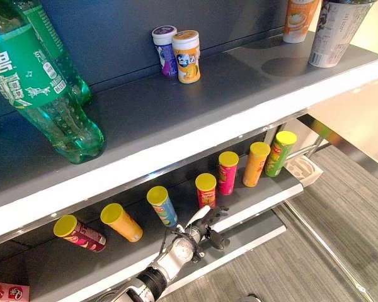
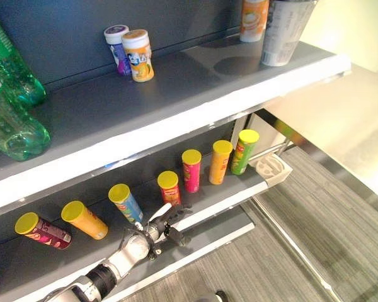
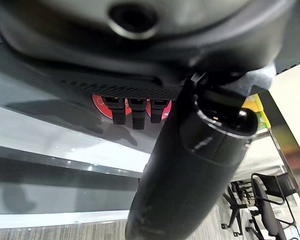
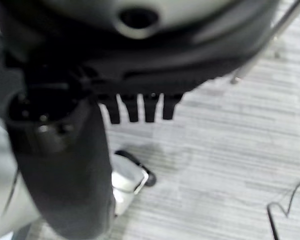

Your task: Put the goods on the table back onto the shelves and tidy them up.

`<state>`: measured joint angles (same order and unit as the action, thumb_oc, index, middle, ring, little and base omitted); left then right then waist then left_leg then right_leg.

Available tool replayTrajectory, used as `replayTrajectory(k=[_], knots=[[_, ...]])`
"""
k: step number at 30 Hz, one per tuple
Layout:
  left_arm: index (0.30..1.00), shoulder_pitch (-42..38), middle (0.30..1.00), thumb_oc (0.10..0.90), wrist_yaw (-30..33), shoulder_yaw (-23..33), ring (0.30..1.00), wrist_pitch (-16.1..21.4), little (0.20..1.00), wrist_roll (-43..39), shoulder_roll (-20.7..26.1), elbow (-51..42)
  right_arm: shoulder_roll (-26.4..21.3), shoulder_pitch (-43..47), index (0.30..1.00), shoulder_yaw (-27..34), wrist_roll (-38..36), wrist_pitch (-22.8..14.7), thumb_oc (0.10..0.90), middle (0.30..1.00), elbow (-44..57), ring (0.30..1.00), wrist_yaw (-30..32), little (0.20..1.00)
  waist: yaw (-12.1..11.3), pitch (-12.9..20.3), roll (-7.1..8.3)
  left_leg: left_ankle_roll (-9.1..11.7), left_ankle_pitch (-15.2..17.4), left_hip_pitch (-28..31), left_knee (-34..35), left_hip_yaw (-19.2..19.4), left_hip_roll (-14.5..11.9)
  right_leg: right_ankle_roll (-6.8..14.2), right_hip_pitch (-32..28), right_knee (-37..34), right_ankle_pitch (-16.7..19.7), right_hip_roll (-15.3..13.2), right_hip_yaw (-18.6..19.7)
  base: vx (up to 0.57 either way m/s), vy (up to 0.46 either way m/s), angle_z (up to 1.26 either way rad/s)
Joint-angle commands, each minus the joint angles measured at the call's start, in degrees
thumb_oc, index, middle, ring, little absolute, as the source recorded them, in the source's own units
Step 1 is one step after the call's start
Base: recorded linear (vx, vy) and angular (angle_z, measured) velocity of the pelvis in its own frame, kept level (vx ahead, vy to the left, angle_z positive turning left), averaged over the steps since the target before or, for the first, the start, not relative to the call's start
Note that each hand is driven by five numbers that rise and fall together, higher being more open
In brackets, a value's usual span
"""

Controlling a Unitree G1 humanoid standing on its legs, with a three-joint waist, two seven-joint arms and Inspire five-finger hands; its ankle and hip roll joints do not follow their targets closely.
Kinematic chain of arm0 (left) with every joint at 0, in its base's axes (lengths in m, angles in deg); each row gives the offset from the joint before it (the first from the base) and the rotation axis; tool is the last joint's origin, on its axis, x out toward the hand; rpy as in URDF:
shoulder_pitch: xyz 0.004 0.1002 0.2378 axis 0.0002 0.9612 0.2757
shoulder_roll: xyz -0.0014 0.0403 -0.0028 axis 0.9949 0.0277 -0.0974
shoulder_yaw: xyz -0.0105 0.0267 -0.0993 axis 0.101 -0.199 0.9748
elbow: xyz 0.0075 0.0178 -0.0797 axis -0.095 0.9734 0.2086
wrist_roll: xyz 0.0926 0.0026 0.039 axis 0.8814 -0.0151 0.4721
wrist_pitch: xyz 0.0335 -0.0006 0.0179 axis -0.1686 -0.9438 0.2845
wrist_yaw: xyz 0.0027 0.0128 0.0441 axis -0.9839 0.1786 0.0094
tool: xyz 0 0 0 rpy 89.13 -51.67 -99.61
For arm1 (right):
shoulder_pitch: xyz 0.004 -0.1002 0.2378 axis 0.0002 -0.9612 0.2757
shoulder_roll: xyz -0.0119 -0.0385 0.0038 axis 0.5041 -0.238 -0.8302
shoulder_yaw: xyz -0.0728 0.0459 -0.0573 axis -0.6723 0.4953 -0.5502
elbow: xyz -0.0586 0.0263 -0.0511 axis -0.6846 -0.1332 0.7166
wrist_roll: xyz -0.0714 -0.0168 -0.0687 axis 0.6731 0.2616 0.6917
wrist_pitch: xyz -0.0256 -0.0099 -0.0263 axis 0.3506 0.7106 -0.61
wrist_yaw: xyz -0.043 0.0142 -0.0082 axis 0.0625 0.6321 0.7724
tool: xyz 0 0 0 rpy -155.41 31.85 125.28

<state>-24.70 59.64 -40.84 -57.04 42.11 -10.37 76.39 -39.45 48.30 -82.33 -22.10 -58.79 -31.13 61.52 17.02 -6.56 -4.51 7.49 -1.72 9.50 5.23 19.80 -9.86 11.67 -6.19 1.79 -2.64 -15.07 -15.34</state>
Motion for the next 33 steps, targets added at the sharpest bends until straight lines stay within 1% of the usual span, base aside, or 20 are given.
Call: replayTrajectory(k=[1,8,9,10,13,16,24,28,33], knots=[[0.9,-9.3,0.9,0.8,3.0,2.6,0.9,6.3,0.9,1.2,-3.3,1.4,0.6,-3.0,0.9,-0.8,-0.4,-0.9,0.8,0.9,-2.3,0.9,2.0,0.9,1.5,0.3,2.85,4.0,1.5,0.4,-0.2,1.4,-8.6,-3.4,0.4,-6.8,8.9,-0.9,2.4,0.0,0.0,0.0],[0.9,-10.6,0.9,0.8,4.4,2.7,0.9,6.6,0.9,2.1,-3.5,4.3,0.4,-3.2,0.9,-1.6,-0.1,-1.2,0.8,0.9,-1.2,0.9,2.3,0.9,2.6,-0.7,2.64,4.3,1.2,0.2,-0.2,1.8,-8.9,-3.5,1.2,-6.8,8.8,-0.6,3.1,-0.02,-0.036,-0.04],[0.9,-11.2,0.9,0.8,4.8,2.5,0.9,6.7,0.9,2.3,-3.6,5.3,0.2,-3.3,0.9,-1.9,0.2,-1.3,0.8,0.9,-0.9,0.9,2.4,0.9,3.1,-1.0,2.66,4.4,1.1,0.3,-0.2,2.1,-9.1,-3.5,1.5,-6.8,8.9,-0.5,3.3,-0.01,-0.023,-0.1],[0.9,-11.2,0.9,0.8,4.8,2.6,0.9,6.7,0.9,2.3,-3.6,5.4,0.2,-3.3,0.9,-1.9,0.2,-1.3,0.8,0.9,-0.9,0.9,2.4,0.9,3.1,-1.0,2.65,4.4,1.1,0.3,-0.2,2.1,-9.1,-3.5,1.5,-6.8,8.9,-0.5,3.4,-0.03,-0.05,-0.14],[0.9,-12.9,0.9,0.8,5.8,3.3,0.9,6.9,0.9,1.9,-3.6,6.3,-0.3,-3.8,0.9,-2.5,0.6,-1.6,0.8,0.9,-0.4,0.9,2.7,0.9,4.4,-1.7,2.54,4.6,0.7,0.2,-0.2,2.6,-9.6,-3.6,2.4,-6.8,8.9,0.1,4.2,-0.04,-0.055,-0.09],[0.9,-13.5,0.9,0.8,6.1,3.6,0.9,7.1,0.9,1.5,-3.7,6.2,-0.5,-4.2,0.9,-2.7,0.6,-1.8,0.8,0.9,-0.3,0.9,2.9,0.9,4.9,-1.8,2.57,4.7,0.5,0.3,-0.2,2.8,-9.9,-3.6,2.7,-6.8,8.9,0.4,4.6,-0.02,-0.045,-0.06],[0.9,-15.2,0.9,0.8,7.3,4.4,0.9,7.4,0.9,1.6,-3.1,7.7,-1.4,-4.7,0.9,-3.2,0.5,-2.2,0.8,0.9,0.3,0.9,3.3,0.9,5.9,-2.3,2.67,5.0,0.2,0.5,-0.2,3.3,-10.7,-3.8,3.3,-6.8,8.5,1.3,5.3,-0.01,-0.04,-0.08],[0.9,-15.9,0.9,0.8,8.0,4.8,0.9,7.5,0.9,2.2,-2.4,8.3,-1.2,-4.8,0.9,-3.0,0.0,-2.3,0.8,0.9,0.1,0.9,3.4,0.9,6.0,-2.5,2.71,5.1,0.1,0.5,-0.2,3.4,-10.9,-3.8,3.3,-6.8,8.4,1.4,5.3,0.0,-0.012,-0.01],[0.9,-18.1,0.9,0.8,9.9,6.8,0.9,7.4,0.9,2.2,-0.8,11.4,-1.2,-4.9,0.9,-2.7,-0.7,-2.4,0.8,0.9,0.4,0.9,3.7,0.9,6.5,-3.5,3.15,5.4,-0.3,0.4,-0.2,3.4,-11.3,-3.9,3.6,-6.8,8.3,1.8,5.6,-0.02,-0.028,0.0]])
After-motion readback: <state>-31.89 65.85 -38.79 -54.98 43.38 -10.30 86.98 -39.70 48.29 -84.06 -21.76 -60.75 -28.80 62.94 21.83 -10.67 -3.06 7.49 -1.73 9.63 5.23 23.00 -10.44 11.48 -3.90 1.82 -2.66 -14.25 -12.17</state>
